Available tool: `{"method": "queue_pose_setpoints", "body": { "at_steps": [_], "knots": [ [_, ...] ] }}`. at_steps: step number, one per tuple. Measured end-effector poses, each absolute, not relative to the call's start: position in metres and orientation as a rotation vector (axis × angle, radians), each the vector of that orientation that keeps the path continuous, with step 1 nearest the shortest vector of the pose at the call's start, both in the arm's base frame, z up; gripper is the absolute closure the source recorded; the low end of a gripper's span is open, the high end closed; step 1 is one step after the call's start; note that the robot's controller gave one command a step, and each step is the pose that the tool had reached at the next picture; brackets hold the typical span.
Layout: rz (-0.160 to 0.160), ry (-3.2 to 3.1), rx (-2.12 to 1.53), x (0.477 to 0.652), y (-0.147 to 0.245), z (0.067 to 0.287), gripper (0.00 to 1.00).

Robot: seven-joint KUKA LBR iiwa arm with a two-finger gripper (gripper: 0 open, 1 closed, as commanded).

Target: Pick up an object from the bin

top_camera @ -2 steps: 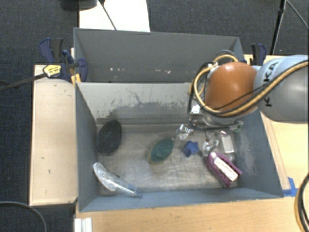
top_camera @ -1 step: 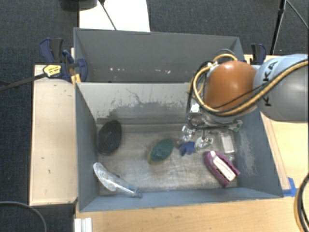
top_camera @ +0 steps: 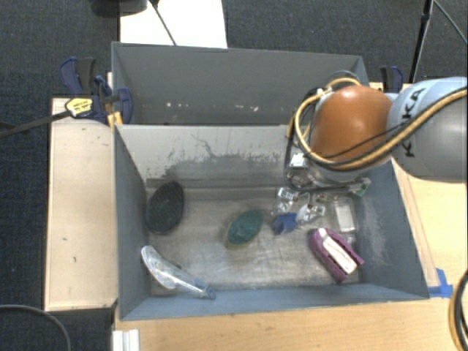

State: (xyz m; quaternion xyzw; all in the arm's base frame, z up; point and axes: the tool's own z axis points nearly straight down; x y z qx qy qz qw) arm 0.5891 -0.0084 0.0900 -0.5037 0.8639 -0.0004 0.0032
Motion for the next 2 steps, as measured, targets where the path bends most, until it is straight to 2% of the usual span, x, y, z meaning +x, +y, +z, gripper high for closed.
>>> {"method": "queue_pose_setpoints", "body": {
  "at_steps": [1, 2],
  "knots": [
    [-0.007, 2.713, -1.564, 0.5918, -0.0081, 0.1769, 1.00],
    [-0.001, 2.724, -1.552, 0.5930, -0.0075, 0.1834, 1.00]
  ]
}}
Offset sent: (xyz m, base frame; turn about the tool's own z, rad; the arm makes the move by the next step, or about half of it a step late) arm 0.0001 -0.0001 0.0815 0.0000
